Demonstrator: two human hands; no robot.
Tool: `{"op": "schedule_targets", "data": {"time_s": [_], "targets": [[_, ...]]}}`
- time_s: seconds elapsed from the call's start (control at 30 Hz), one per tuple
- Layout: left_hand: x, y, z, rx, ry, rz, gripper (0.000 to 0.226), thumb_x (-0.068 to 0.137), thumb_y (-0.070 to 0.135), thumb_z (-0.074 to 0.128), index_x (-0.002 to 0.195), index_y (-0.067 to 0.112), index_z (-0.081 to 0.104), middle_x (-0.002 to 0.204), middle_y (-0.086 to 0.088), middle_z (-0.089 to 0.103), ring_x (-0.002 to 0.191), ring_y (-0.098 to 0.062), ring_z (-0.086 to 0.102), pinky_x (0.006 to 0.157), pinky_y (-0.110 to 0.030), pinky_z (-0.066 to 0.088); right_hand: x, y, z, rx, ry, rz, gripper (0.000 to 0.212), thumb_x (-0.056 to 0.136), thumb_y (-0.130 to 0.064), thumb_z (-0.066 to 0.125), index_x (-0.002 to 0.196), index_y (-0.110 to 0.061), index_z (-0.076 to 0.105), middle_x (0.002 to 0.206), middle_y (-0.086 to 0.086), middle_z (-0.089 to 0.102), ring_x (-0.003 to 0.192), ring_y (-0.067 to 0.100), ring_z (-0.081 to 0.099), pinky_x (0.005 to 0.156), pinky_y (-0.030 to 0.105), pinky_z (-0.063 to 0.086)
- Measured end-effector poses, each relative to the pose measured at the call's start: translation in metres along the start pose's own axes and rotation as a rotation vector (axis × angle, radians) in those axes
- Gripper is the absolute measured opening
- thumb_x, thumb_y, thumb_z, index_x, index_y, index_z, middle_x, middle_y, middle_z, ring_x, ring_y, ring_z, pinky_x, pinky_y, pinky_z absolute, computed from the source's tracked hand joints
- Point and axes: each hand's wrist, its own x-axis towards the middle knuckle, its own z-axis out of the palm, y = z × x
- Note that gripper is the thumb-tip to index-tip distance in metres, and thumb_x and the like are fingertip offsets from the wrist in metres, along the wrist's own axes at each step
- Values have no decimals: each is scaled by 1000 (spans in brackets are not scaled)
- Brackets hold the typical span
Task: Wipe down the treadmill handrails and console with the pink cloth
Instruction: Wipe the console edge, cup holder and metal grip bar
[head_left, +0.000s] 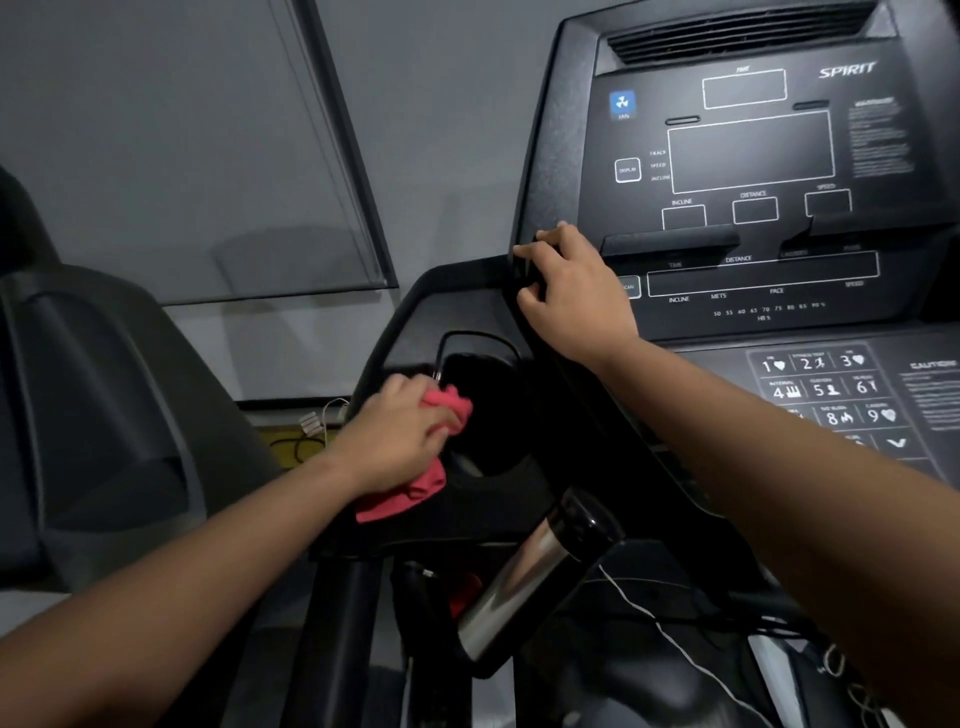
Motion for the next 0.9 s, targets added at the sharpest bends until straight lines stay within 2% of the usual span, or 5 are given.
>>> {"op": "schedule_targets", "data": {"time_s": [0.07, 0.17, 0.53, 0.77, 0.9], "targets": [[3, 12, 2, 111, -104, 150, 55, 89, 46, 21, 105, 27, 71, 135, 6, 39, 121, -18, 30, 104, -36, 32, 0, 0, 1, -4, -6, 3, 44, 83, -18, 51, 126, -14, 59, 126, 5, 50, 129, 17, 41, 94, 33, 43], [20, 17, -2, 211, -254, 215, 35, 96, 30, 40, 101, 17, 72, 135, 6, 40, 124, -18, 33, 98, -31, 30, -1, 0, 0, 0, -9, 5, 43, 83, -17, 51, 126, -14, 59, 128, 5, 49, 130, 16, 39, 95, 32, 43], [70, 52, 6, 1033, -509, 92, 44, 103, 27, 28, 144, 16, 38, 150, -5, 33, 133, -27, 28, 105, -38, 27, 0, 0, -3, 27, -42, 18, 44, 83, -17, 50, 127, -16, 58, 130, 4, 48, 134, 15, 34, 99, 33, 41], [69, 73, -4, 789, -969, 2, 50, 98, 37, 40, 143, 16, 38, 149, -9, 34, 134, -32, 31, 107, -51, 26, -1, 0, -4, 28, -43, 24, 44, 84, -16, 49, 127, -15, 58, 129, 5, 48, 134, 16, 34, 100, 32, 40], [60, 72, -11, 296, -961, -34, 36, 100, 18, 41, 122, -5, 58, 124, -21, 59, 86, -25, 48, 84, -36, 43, -1, 1, -3, 24, -39, 32, 43, 84, -17, 49, 126, -15, 58, 128, 4, 48, 132, 15, 36, 95, 32, 41]]}}
